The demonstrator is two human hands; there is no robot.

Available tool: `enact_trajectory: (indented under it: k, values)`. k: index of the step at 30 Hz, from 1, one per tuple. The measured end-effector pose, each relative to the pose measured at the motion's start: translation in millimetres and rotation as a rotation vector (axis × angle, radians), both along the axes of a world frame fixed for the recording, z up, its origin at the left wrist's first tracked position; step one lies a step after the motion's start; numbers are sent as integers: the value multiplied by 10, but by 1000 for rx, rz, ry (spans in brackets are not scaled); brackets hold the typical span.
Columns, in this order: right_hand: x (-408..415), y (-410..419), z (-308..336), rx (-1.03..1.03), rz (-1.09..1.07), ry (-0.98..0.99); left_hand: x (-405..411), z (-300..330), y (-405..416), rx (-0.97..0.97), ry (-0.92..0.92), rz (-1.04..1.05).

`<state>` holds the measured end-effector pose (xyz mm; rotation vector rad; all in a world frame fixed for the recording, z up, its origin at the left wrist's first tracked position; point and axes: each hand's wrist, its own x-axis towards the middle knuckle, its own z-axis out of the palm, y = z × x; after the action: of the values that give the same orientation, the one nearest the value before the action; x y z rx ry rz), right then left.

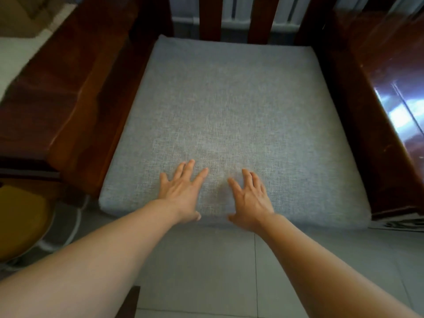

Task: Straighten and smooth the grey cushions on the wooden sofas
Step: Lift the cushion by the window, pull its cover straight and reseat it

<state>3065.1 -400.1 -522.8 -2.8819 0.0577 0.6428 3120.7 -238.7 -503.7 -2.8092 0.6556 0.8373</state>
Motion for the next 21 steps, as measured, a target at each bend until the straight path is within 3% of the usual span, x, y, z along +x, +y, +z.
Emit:
enact_trajectory:
  k: [21]
  values:
    - [-573,505,2491,-6,-178,-69,-521,2376,509,-144,-26,52]
